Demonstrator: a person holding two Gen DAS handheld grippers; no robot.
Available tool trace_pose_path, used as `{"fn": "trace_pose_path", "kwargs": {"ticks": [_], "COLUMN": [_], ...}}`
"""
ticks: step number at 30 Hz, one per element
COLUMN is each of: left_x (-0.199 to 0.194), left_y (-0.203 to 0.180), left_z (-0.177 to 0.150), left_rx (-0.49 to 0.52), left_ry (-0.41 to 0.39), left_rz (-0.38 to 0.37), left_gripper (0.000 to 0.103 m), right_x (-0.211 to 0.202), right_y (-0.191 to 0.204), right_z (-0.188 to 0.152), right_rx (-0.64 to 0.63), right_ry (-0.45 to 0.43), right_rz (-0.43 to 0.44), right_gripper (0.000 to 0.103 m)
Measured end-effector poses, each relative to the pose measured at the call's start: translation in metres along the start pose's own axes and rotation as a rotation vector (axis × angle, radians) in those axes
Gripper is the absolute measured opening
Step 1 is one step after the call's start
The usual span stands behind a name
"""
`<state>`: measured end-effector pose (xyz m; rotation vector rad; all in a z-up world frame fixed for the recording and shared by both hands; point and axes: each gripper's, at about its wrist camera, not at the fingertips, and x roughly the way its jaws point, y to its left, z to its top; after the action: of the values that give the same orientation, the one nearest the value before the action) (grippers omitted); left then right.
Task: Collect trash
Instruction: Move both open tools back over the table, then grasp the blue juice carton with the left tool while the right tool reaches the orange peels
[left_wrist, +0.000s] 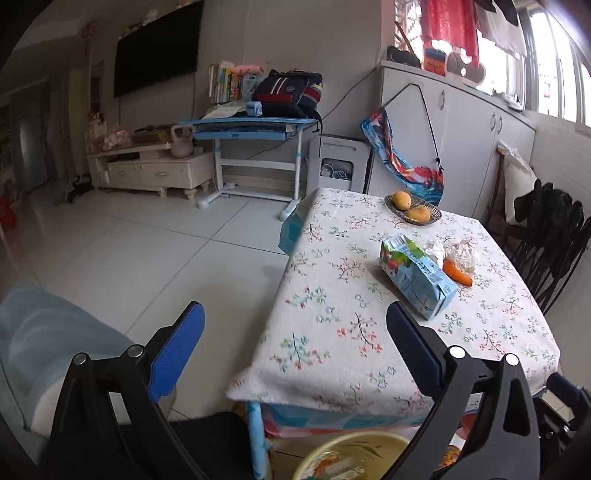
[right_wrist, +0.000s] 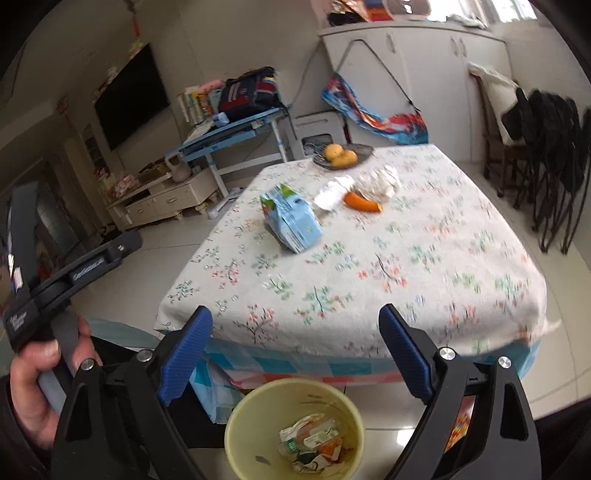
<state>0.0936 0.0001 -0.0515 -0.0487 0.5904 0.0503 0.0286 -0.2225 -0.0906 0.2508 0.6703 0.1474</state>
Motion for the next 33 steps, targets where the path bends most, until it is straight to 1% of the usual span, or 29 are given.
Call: {"fn": "trace_pose_path", "kwargs": {"ticks": [4, 7, 10, 12, 15, 19, 24, 29, 33], "left_x": [0.007, 0.016, 0.028, 0.036, 0.049, 0.056, 0.067, 0.083, 0.098], "left_y": [0.003, 0.008, 0.019, 0.027, 0.036, 0.038, 0.024, 0.0, -0.024], "left_z": [0.02, 0.032, 0.038, 0.037, 0.032, 0.028, 0.025, 0.034, 0.041], "left_rx": [0.02, 0.02, -0.017, -0.063, -0.133, -0.157, -0.133, -0.093, -0.067], "left_ry": [-0.024, -0.022, 0.006, 0.032, 0.095, 0.118, 0.149, 0.159, 0.184], "left_rz": [0.01, 0.034, 0.045, 0.048, 0.031, 0.03, -0.004, -0.042, -0.095], "left_gripper": [0.096, 0.096, 0.096, 0.096, 0.096, 0.096, 0.096, 0.096, 0.096], "right_x": [0.008, 0.012, 0.019, 0.025, 0.037, 0.057, 0.082, 0.103, 0.119], "right_y": [0.0, -0.003, -0.007, -0.01, -0.013, -0.009, -0.009, -0.027, -0.051], "right_z": [0.014, 0.024, 0.036, 0.04, 0.043, 0.046, 0.061, 0.083, 0.098], "right_rx": [-0.05, -0.081, -0.108, -0.117, -0.114, -0.127, -0.11, -0.099, -0.083], "right_ry": [0.014, 0.018, 0.026, 0.039, 0.063, 0.094, 0.118, 0.142, 0.158], "right_rz": [-0.002, -0.008, -0.015, -0.018, -0.005, 0.012, 0.025, -0.057, -0.106], "right_gripper": [0.088, 0.088, 0.088, 0.088, 0.088, 0.088, 0.088, 0.088, 0.087]}}
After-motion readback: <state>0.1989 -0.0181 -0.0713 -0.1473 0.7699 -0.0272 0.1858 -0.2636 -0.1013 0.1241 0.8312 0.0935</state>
